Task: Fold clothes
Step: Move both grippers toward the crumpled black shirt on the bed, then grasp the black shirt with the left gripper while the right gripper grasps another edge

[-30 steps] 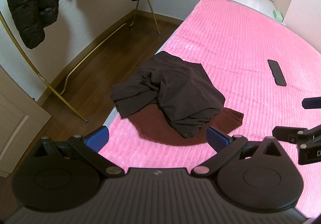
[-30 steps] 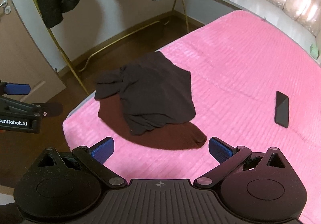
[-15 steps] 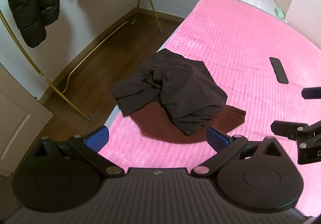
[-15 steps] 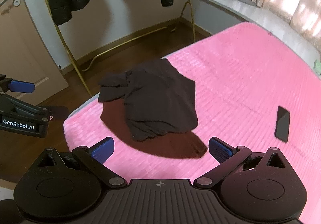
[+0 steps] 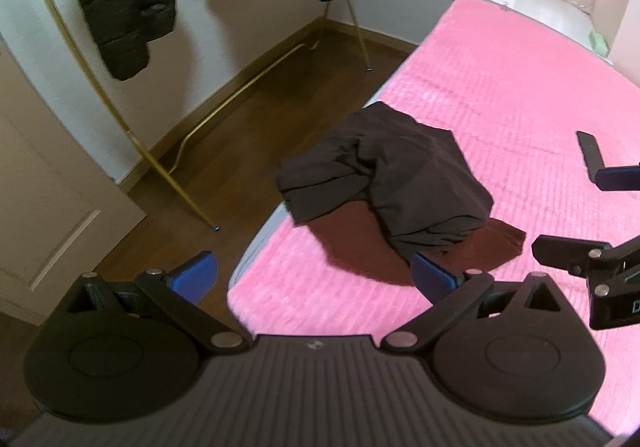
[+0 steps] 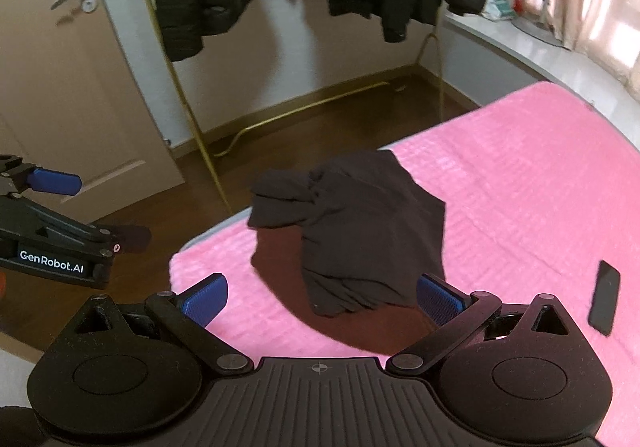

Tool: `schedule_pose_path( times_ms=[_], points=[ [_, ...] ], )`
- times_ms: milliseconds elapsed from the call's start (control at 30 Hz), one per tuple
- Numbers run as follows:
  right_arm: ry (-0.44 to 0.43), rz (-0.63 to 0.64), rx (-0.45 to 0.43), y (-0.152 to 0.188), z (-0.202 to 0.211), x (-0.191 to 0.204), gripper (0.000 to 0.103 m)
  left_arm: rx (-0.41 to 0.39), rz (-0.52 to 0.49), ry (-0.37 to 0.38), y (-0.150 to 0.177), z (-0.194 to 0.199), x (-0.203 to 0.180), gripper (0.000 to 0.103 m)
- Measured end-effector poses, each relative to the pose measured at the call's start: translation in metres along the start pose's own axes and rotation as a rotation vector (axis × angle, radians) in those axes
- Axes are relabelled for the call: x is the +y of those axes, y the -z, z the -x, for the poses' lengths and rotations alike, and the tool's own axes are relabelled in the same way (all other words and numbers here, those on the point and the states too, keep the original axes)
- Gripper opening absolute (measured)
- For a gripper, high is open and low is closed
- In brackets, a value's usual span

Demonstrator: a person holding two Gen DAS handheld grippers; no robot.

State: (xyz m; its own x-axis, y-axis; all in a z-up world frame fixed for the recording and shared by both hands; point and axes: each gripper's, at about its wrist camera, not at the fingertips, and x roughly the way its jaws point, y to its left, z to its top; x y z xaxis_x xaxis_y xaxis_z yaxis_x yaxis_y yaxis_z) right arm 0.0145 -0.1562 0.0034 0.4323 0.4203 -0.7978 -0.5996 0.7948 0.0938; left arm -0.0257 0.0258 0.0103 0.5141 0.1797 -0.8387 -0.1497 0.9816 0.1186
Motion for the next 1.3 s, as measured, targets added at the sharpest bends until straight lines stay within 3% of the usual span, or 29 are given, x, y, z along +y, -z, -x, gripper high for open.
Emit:
schedule_pose_path(
  times_ms=[333, 667, 933, 1100, 1200, 1267, 1300],
  points=[
    [-0.044, 0.032, 0.006, 0.001, -0.005, -0.001, 0.103, 0.004, 0.032, -0.043, 0.007, 0.009, 0.000, 0.102],
    [-0.045, 0.087, -0.014, 0.028, 0.002, -0.025, 0.103, -0.013, -0.001, -0.062, 0.018, 0.009, -0.014, 0.102],
    [-0.094, 0.066, 0.021, 0.050, -0.027, -0.058, 0.102, -0.089, -0.237, -0.088, 0.025, -0.021, -0.015, 0.102],
    [-0.079, 0.053, 0.035, 0.029, -0.055, -0.059, 0.102, -0.048, -0.388, 0.002, 0.005, -0.087, 0.001, 0.102],
    [-0.061, 0.034, 0.045, 0.008, -0.084, -0.056, 0.102, -0.071, -0.508, 0.043, -0.011, -0.134, 0.007, 0.101],
    [-0.073, 0.006, 0.053, -0.006, -0.109, -0.056, 0.090, -0.081, -0.574, 0.065, -0.022, -0.169, 0.010, 0.094],
    [-0.076, -0.008, 0.061, -0.012, -0.123, -0.057, 0.071, -0.084, -0.602, 0.075, -0.028, -0.187, 0.011, 0.093]
  ],
)
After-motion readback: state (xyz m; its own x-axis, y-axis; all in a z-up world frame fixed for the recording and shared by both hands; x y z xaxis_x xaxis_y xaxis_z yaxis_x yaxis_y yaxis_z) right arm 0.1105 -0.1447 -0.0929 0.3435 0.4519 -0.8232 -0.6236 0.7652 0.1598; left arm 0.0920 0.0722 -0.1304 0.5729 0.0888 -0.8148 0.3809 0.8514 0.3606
